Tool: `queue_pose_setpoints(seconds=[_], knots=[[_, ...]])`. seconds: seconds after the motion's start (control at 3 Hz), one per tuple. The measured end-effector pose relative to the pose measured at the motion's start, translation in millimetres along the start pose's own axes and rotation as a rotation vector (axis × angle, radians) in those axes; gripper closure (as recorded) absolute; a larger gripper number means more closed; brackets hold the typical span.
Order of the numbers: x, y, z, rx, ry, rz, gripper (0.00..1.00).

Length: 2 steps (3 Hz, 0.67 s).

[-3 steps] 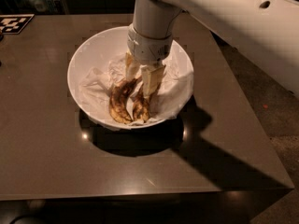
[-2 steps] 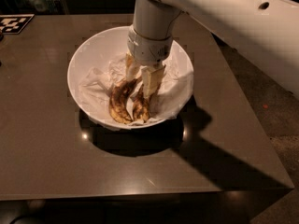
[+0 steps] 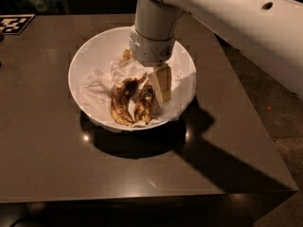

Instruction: Pick banana from white bowl

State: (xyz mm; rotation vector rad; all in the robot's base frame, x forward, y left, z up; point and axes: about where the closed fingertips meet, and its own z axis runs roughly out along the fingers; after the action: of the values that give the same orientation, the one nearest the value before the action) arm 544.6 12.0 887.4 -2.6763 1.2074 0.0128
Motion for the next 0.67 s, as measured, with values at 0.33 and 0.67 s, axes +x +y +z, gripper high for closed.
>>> queue_pose_setpoints(seconds=[0.33, 0.67], knots=[[0.0, 0.0, 0.0, 0.0, 0.0, 0.0, 0.0], [0.0, 0.0, 0.0, 0.0, 0.0, 0.0, 0.0]])
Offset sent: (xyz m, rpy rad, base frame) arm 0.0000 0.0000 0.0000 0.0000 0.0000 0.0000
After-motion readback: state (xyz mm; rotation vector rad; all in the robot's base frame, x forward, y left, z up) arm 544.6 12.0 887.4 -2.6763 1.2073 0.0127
